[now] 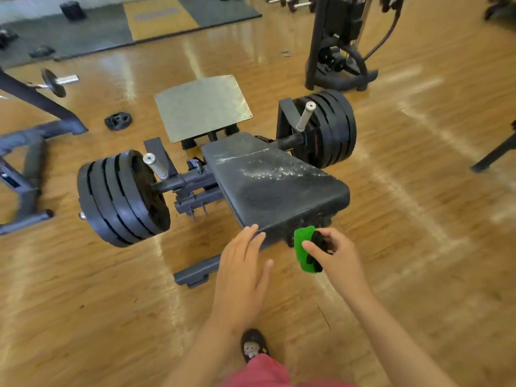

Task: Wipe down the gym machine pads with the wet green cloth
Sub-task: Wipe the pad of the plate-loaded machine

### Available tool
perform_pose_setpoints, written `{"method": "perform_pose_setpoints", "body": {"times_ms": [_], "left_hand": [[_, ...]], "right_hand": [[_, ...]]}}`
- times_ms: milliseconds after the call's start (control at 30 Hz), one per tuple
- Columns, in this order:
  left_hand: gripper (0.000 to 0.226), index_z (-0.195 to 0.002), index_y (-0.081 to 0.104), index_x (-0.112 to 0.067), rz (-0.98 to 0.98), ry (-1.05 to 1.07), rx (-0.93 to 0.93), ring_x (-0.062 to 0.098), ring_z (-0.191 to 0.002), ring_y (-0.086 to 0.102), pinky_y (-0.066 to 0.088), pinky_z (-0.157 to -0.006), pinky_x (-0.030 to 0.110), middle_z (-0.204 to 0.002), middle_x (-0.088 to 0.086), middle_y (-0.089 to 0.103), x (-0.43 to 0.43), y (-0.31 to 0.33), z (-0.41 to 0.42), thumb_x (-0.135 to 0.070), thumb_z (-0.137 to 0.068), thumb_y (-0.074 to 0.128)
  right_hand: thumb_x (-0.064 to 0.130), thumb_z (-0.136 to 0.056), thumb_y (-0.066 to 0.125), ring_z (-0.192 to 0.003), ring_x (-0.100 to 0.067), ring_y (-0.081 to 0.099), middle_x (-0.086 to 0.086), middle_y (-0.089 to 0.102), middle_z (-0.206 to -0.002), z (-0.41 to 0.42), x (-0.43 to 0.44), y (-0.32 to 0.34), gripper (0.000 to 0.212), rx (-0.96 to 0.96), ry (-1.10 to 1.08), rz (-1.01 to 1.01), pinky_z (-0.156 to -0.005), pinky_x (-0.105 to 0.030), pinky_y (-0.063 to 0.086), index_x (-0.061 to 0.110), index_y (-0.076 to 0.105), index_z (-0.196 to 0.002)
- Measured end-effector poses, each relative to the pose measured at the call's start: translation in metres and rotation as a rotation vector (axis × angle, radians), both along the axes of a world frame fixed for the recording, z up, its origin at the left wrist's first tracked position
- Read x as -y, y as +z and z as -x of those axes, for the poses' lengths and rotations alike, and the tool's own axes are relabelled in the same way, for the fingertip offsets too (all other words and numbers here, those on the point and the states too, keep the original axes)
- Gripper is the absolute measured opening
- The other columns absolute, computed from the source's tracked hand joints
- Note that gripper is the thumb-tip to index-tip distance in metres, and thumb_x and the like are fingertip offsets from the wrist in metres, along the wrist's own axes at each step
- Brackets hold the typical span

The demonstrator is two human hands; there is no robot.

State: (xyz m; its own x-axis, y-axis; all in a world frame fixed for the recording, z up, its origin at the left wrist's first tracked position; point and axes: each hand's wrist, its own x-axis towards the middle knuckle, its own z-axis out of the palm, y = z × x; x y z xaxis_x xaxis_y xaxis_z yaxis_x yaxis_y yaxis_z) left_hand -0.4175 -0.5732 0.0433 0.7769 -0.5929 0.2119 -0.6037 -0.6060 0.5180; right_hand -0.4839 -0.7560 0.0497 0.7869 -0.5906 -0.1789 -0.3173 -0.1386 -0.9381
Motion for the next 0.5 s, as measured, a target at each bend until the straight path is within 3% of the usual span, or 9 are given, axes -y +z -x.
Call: {"method": "perform_pose_setpoints", "body": {"times_ms": [167, 300, 400, 500], "left_hand": [[0.043, -0.132, 0.051, -0.016, 0.019, -0.063, 0.006, 0.014, -0.136, 0.036, 0.028, -0.112, 0.029, -0.146, -0.002, 0.043, 0.048, -0.018, -0.071, -0.037, -0.097, 0.040], [0.040, -0.121, 0.062, -0.013, 0.023, -0.087, 0.037, 0.016, -0.123, 0.051, 0.044, -0.101, 0.038, -0.130, -0.001, 0.059, 0.063, -0.039, -0.087, -0.035, -0.095, 0.041], [0.037, -0.117, 0.065, -0.012, 0.058, -0.084, 0.082, 0.015, -0.119, 0.054, 0.042, -0.100, 0.032, -0.123, -0.001, 0.063, 0.063, -0.043, -0.087, -0.031, -0.094, 0.043], [0.038, -0.118, 0.065, -0.012, 0.052, -0.075, 0.106, 0.015, -0.120, 0.053, 0.039, -0.102, 0.029, -0.124, -0.001, 0.063, 0.064, -0.043, -0.087, -0.031, -0.094, 0.042]], "right_hand": [[0.015, -0.081, 0.077, -0.089, 0.000, 0.061, 0.013, 0.068, -0.095, -0.034, 0.006, -0.001, 0.025, 0.038, -0.087, 0.056, -0.073, -0.014, 0.047, 0.029, 0.064, -0.098], [0.017, -0.084, 0.075, -0.096, -0.009, 0.063, 0.010, 0.066, -0.103, -0.041, 0.014, -0.009, 0.027, 0.099, -0.283, 0.085, -0.079, -0.028, 0.053, 0.025, 0.064, -0.107], [0.017, -0.086, 0.072, -0.097, -0.011, 0.062, 0.008, 0.065, -0.104, -0.047, 0.024, -0.017, 0.026, 0.110, -0.373, 0.103, -0.083, -0.036, 0.054, 0.025, 0.062, -0.109], [0.019, -0.084, 0.073, -0.093, -0.012, 0.060, 0.010, 0.062, -0.095, -0.052, 0.022, -0.025, 0.021, 0.096, -0.285, 0.195, -0.082, -0.037, 0.052, 0.025, 0.060, -0.100]]}}
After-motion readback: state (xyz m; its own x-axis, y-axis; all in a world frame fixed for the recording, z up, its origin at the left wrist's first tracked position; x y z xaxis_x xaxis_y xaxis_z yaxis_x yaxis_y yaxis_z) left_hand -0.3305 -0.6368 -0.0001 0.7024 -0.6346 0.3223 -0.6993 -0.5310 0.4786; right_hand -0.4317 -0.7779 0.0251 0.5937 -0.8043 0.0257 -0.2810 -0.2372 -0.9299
